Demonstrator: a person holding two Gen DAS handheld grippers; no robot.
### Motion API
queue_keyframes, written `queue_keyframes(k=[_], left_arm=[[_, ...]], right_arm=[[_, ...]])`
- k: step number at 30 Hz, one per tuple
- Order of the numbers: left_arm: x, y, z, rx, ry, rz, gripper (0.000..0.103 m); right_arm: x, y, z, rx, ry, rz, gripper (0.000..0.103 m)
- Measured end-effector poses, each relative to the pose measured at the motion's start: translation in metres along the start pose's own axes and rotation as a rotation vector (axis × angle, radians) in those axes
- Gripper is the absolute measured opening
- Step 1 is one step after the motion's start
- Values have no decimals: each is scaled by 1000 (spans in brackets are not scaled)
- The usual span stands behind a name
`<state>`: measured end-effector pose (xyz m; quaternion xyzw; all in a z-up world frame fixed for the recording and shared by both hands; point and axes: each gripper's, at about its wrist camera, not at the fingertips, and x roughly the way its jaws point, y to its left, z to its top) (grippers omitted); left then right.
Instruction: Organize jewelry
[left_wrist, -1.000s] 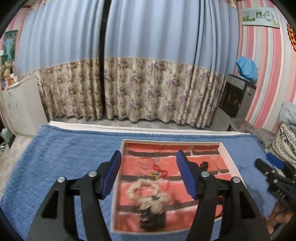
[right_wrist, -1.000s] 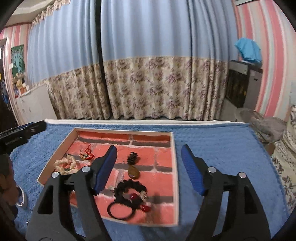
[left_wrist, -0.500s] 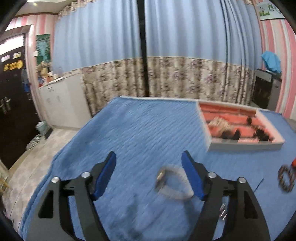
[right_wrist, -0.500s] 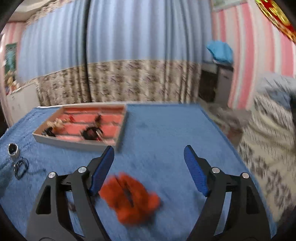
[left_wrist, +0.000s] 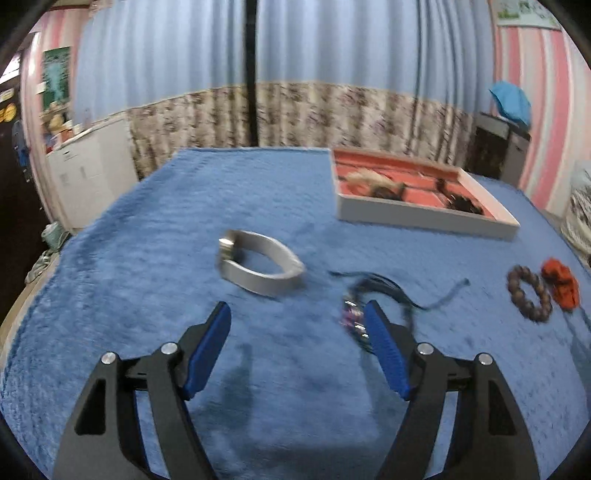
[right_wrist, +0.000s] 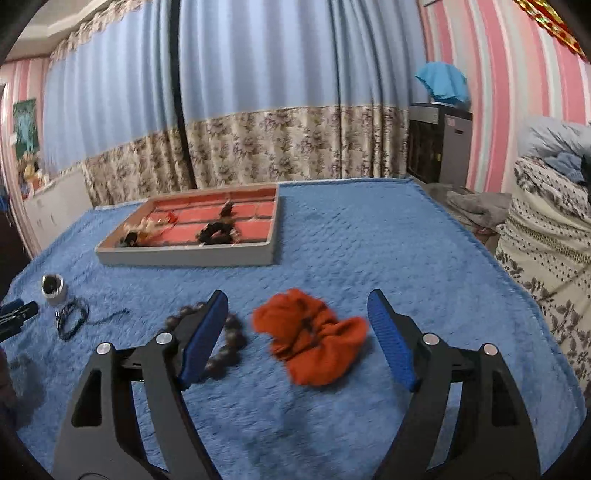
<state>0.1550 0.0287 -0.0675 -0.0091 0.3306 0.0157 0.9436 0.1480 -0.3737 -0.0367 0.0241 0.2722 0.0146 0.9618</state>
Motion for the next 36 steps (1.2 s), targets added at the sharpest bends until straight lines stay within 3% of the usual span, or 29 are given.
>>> queue_keyframes(k=[6,14,17,25,31,36], left_arm=[[9,-26,0,59,30,-14,73],[23,-38,4,77,66,-35,72],[31,-35,7,71,92,-31,64],[29,-28,14,52,67,-56,64],[28,7,22,17,34,36,64],[29,26,27,-7,9,56,64]], right_arm=[[12,25,-9,-37,52,39,76],[39,38,-17,-44,138,71,57],[48,38,-18,-44,174,75,50],[45,39,-10,-66,136,67,47],[37,17,-5,-63,94,-16,47],[44,5,-6,-40,109,-34,47]])
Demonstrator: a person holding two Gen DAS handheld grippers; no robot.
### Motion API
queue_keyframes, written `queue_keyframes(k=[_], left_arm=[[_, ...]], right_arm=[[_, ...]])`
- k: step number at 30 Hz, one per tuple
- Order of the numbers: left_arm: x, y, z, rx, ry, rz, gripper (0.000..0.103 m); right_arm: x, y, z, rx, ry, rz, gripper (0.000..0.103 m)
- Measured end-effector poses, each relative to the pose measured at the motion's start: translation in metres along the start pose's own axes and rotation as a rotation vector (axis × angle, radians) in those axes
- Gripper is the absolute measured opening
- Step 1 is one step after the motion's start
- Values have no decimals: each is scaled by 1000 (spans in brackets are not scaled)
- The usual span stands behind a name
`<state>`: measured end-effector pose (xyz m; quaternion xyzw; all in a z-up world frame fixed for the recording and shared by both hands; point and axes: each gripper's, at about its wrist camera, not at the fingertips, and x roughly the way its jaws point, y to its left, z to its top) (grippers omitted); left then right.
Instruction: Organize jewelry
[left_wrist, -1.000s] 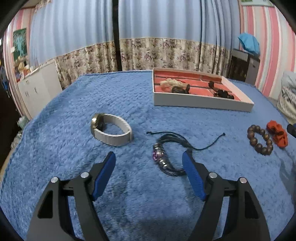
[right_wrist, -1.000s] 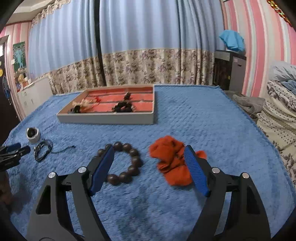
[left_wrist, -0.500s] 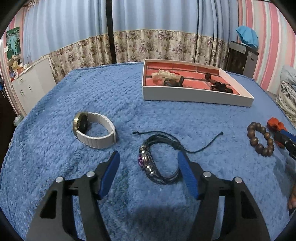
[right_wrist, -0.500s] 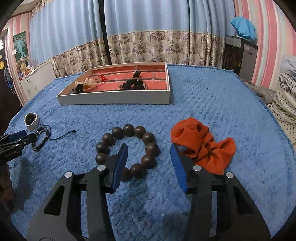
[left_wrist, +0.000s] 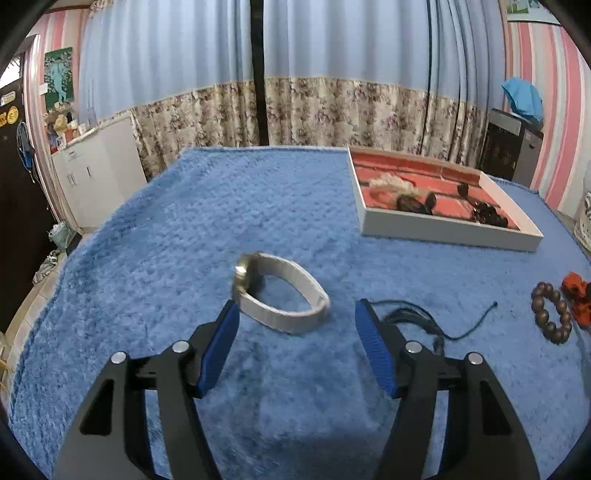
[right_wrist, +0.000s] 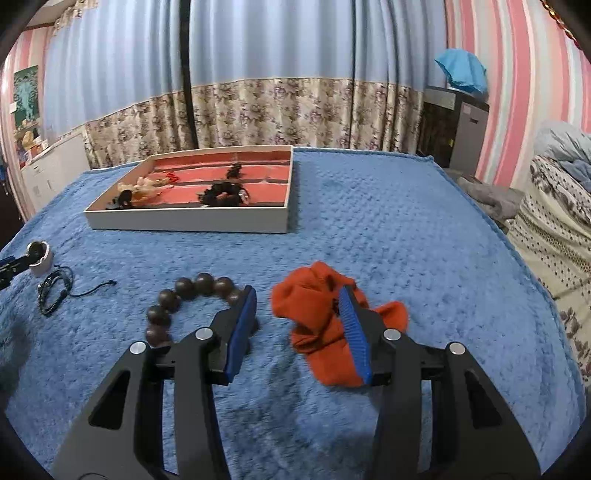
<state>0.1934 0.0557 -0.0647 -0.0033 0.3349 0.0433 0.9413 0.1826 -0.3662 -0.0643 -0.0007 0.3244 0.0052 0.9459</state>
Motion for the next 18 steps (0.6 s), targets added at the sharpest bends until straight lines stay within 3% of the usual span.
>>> queue_keyframes(k=[11,13,18], left_arm=[[24,-17,10,72,8,-29,64],[39,-19,10,111,52,26,64],[66,-4,6,75,191,21,53]], right_arm=[[20,-2,-1,3,46,4,47],[26,-4,-1,8,61,6,47],[41,-9,1,26,121,13,49]])
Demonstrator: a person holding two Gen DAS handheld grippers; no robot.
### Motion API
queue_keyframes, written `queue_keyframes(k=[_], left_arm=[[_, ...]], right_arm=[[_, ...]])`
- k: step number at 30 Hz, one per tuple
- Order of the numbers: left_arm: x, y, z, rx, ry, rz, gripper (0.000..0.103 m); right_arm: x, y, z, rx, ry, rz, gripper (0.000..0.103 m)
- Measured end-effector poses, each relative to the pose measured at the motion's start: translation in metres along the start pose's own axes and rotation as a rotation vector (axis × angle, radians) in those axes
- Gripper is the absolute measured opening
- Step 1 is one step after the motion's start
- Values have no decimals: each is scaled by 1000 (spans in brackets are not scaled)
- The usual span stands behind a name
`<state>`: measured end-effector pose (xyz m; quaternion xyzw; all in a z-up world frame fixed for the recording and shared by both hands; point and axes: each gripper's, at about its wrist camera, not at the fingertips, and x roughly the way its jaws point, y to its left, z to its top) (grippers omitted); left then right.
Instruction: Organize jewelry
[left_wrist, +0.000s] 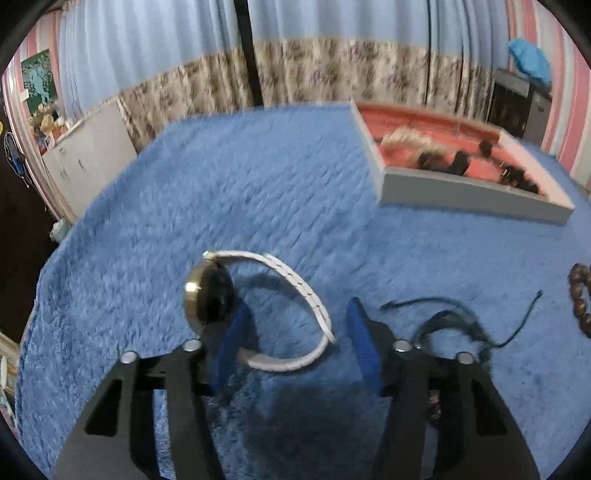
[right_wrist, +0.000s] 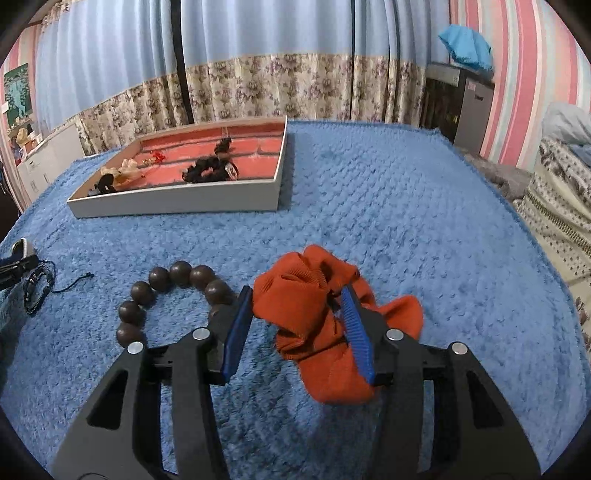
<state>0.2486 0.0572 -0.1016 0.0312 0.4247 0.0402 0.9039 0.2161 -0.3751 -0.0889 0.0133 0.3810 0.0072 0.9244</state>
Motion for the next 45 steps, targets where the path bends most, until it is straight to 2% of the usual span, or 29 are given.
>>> queue_keyframes(k=[3,5,7,9,12,17,22,29,38,45], left_arm=[[1,1,-1,4,0,-12,46],[1,0,-2,9,-6,-10,40],[0,0,-2,7,-13,-18,33],[-2,0,-3,8,-18,-29,21],[-9,-1,-4,14,-41,-34,13],[-26,4,-7,2,-81,-44,14],[-41,17,-6,-39,-112,-88,14],[-68,15,4,-9,-181,-98,14],[-91,10,30,7,-263,-122,14],[-100,-13,79,49,-337,-153,14]], right_arm=[[8,-5,3,9,31,-7,48],[12,-7,2,13,44,-6,30],[13,-10,3,28,46,4,22],[11,-12,2,37,39,7,19],[5,-12,2,36,18,10,17],[-12,-14,3,32,-26,16,16],[-33,-15,12,28,-81,22,16],[-61,-11,28,6,-165,36,16],[-81,-11,59,-12,-248,43,16],[-92,-4,109,-58,-347,41,16]])
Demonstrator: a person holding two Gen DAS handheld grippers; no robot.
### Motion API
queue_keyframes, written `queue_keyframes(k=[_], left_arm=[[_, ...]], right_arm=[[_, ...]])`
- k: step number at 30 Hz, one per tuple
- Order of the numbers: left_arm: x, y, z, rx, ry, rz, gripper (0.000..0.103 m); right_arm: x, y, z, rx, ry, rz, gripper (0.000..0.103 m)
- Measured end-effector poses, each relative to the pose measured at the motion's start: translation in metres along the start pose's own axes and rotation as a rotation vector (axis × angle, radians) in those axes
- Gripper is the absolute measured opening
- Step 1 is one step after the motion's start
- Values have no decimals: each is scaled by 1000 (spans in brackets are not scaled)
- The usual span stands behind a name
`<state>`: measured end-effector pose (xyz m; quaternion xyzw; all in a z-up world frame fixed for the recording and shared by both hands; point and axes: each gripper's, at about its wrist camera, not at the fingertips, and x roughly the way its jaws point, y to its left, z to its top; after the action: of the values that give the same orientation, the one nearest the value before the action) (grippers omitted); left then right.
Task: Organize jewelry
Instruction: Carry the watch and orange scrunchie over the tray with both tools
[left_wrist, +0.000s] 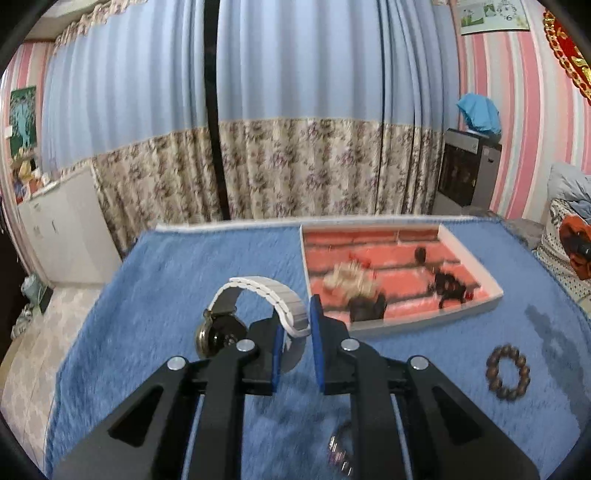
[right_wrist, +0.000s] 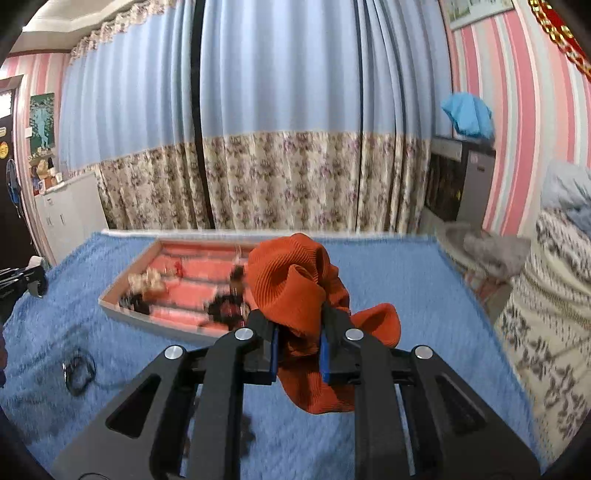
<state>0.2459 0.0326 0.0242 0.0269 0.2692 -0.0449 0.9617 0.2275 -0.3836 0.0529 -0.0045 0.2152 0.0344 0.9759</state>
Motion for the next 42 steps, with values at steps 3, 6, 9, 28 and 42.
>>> queue_keyframes(k=[3,6,9,28,42], left_arm=[[9,-6,24,-15,-30,-21,14],[20,-17,42,-17,-56,-31,14],[34,-25,54,-33,-59,-52,14],[134,-49,32,-49,3,-150,15],[179,-56,0,-54,120,-108,17]], right_arm=[[5,4,23,-5,-41,15,16],[17,5,41,14,-60,41,17],[32,6,53,32,-62,64,17],[164,45,-16,19,159,140,17],[194,47,-41,19,275,84,22]])
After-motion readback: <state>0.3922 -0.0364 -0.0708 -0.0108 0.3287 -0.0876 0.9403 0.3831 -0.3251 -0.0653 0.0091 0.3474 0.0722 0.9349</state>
